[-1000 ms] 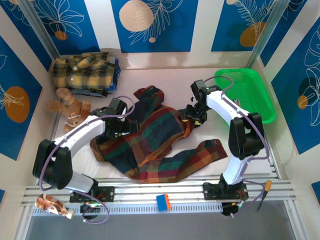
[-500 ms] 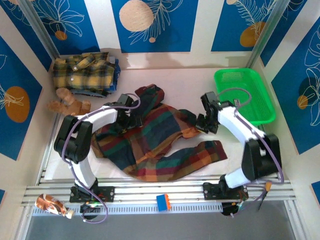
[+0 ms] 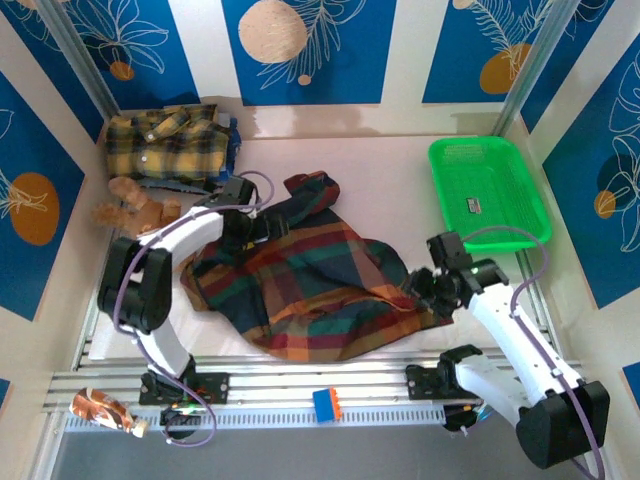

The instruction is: Fold and stack the long sleeve shirts

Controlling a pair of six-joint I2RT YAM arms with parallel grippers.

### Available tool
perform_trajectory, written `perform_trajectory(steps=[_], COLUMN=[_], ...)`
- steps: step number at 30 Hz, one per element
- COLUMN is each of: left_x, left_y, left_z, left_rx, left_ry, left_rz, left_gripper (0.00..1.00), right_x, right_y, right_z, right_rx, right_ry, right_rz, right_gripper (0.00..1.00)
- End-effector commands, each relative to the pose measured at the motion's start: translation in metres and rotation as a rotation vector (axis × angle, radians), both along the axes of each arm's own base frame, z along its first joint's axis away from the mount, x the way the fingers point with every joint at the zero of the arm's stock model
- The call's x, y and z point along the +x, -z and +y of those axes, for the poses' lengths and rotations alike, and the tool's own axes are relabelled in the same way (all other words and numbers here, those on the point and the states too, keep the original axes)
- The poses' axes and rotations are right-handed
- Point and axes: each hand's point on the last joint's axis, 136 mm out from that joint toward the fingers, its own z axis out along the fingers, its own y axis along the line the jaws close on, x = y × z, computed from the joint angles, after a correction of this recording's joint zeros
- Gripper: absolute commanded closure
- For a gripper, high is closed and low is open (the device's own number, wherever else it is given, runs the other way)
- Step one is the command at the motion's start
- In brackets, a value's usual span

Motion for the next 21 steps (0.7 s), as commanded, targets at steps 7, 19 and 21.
perform_trajectory(steps=[7, 19, 21], left_x=[-0.056, -0.089, -0.093], left_y=[0.011, 0.065, 0.068], left_z=[0.018, 0.055, 0.058], left_rx=[0.009, 0.136, 0.148], left_ry=[0.007, -0.153, -0.163], left_rz=[0.129, 0.259, 0.265], left_gripper=[0.06, 0.10, 0.10], right_x=[0.164, 0.181, 0.170], right_y=[-0.028, 0.068, 0.079], right_z=[0.051, 0.064, 0.065], right_rx=[0.074, 0.024, 0.017], right_ry=[-0.383, -0.616, -0.632], right_rz=[-0.026, 0.186, 0.218], right_gripper=[0.49, 0.54, 0.54])
